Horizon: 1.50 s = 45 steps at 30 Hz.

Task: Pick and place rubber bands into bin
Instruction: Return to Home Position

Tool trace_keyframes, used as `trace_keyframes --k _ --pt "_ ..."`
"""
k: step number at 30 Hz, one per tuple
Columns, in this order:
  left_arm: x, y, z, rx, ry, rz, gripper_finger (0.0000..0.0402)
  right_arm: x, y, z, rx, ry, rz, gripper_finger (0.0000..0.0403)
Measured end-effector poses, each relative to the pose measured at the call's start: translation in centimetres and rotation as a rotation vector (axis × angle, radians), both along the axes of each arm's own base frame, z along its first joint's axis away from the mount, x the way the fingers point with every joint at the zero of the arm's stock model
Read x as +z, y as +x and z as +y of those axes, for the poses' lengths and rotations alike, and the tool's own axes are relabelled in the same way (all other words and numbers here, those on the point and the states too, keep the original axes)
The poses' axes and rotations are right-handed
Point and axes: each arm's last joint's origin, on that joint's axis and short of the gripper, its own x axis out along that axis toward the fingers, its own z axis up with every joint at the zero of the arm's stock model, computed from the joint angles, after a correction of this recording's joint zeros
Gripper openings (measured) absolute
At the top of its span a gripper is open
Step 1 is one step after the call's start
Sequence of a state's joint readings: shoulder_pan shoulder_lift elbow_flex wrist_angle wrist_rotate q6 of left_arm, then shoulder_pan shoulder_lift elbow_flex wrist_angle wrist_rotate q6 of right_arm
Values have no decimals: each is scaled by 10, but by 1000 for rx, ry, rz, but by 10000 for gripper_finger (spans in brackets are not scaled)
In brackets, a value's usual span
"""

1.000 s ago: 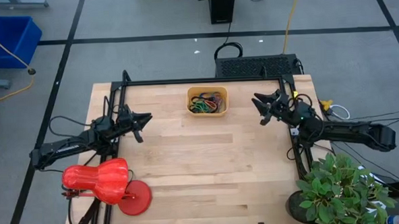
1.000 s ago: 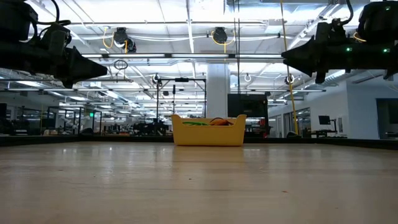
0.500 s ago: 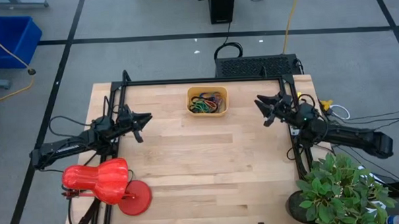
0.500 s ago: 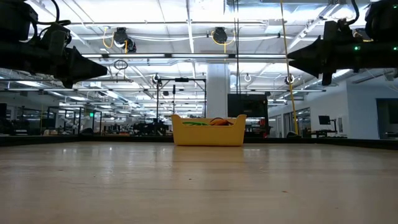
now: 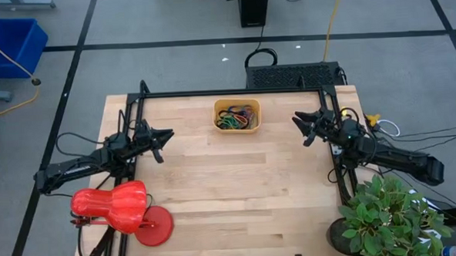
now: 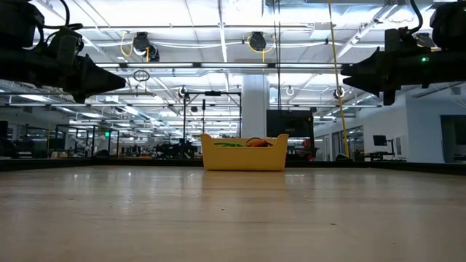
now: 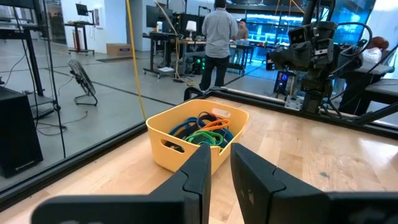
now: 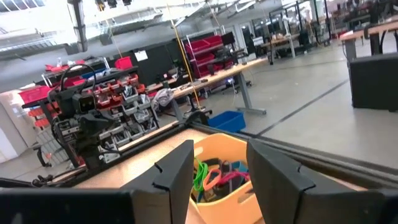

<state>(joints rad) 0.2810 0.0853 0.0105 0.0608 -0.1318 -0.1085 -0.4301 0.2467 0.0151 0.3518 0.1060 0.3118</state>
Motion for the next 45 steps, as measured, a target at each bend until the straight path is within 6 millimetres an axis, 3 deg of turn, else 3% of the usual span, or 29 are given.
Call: trace_keyframes --k 45 --pt "0 0 0 1 0 -1 67 -14 -11 4 -21 66 102 143"
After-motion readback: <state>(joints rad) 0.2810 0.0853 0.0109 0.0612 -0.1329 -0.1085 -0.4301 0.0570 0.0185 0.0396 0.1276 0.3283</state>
